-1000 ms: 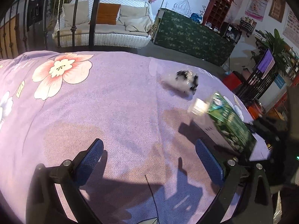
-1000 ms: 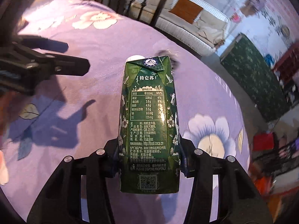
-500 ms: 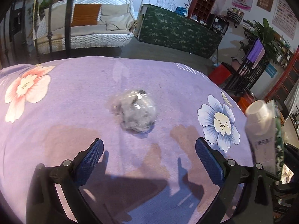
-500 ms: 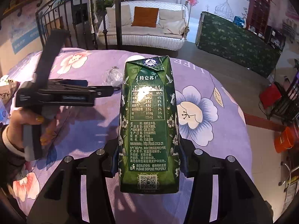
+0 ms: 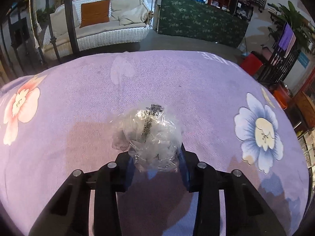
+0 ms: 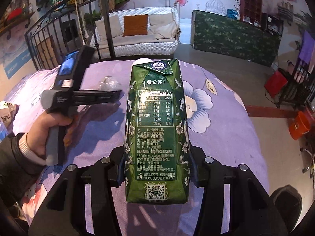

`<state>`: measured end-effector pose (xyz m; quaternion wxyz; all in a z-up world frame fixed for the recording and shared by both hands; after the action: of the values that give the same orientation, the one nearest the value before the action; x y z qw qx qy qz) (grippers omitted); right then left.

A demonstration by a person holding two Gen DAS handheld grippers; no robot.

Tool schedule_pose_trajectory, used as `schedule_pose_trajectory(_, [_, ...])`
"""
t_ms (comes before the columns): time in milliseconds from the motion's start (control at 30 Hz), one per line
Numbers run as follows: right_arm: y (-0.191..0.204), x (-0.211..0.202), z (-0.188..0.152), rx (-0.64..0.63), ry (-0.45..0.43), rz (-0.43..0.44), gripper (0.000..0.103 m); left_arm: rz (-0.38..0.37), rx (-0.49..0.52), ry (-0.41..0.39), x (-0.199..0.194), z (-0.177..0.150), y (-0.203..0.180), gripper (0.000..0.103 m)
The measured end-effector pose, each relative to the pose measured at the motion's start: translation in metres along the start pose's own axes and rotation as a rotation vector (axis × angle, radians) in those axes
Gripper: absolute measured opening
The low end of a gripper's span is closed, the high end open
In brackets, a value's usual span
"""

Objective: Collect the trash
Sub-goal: 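Grasp the clear plastic bag with the left tool while the right tool holds the carton, then release the green carton into the black bin from the right tool while the left tool carries the bag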

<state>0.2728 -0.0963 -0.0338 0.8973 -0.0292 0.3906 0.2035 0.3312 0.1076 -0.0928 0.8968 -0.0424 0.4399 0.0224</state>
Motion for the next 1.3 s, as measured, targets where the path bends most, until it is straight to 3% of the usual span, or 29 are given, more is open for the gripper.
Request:
schedule_pose_trajectory(267, [-0.003, -0.009, -0.013, 0.068, -0.013, -0.020, 0.049, -0.070, -0.015, -0.096, -0.064, -0.024, -0.013, 0.036])
schedule_pose_trajectory(533, [-0.002, -0.029, -0.030, 0.134, -0.025, -0.026, 0.049, -0.135, -0.015, -0.129, -0.112, -0.066, -0.037, 0.036])
schedule_pose_trajectory(900, [-0.016, -0.071, -0.069, 0.210, -0.058, -0.058, 0.049, -0.207, 0.023, -0.143, -0.154, -0.105, -0.076, 0.036])
schedule_pose_trajectory(1300, [-0.071, -0.124, -0.126, 0.357, -0.097, -0.148, 0.050, -0.327, 0.156, -0.173, -0.186, -0.132, -0.151, 0.036])
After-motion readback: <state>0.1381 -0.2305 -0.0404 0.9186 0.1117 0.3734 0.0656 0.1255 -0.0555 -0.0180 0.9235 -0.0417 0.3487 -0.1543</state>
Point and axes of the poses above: each gripper's, at about its wrist camera, not at the fingertips, and x roughly the way its jaws point, y to its left, z to its top, the point moved 3 cm from there along x, roughly the way its jaws point, and after that the axes turned 6 degrees about x, right-handed, at the moved point
